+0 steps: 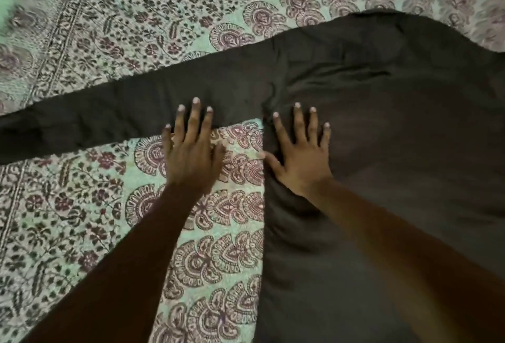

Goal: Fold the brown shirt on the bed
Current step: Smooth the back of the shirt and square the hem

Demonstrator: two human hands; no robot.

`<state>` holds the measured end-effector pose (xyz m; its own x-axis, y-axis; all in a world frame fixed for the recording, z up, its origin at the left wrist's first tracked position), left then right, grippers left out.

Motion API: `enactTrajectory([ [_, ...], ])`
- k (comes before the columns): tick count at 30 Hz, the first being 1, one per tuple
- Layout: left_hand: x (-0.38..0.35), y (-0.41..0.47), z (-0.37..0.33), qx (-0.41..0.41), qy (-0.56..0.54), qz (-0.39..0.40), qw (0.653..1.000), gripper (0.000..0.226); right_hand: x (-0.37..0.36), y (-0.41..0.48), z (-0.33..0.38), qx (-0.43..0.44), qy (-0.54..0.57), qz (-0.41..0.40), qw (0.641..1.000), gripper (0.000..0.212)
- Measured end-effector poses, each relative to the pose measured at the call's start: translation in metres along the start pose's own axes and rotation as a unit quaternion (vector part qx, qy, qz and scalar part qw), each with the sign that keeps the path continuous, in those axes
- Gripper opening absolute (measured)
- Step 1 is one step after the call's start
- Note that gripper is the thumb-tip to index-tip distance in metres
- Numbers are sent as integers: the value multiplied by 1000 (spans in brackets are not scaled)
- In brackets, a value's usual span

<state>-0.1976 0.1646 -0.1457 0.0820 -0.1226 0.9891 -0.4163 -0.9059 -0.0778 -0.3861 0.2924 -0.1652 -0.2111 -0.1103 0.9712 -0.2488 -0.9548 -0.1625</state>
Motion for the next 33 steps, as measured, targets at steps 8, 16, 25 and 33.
enactTrajectory([
  [8, 12, 12, 102, 21, 10, -4, 1000, 70, 33, 70, 13, -68, 44, -106, 991, 93],
  [16, 33, 12, 235, 94, 8, -31, 995, 72, 5, 138, 140, 1, -18, 56, 998, 120],
  [25, 45, -1, 295, 208, -79, -98, 970, 65, -12, 172, 259, -6, 60, -34, 998, 81],
  [33, 65, -18, 340, 339, -327, -295, 831, 37, -26, 181, 395, 223, 70, 12, 972, 61],
])
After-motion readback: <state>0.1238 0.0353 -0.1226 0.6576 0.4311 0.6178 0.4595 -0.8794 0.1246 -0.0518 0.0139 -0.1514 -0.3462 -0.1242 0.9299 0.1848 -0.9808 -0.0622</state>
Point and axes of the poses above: each hand's wrist, its own y-axis towards the middle knuckle, its own x-axis out of the back of the hand, z = x × y, the point moved 8 cm from there along y, towards the middle knuckle, and after that the axes turned 10 degrees about x, right-handed, at the moved point
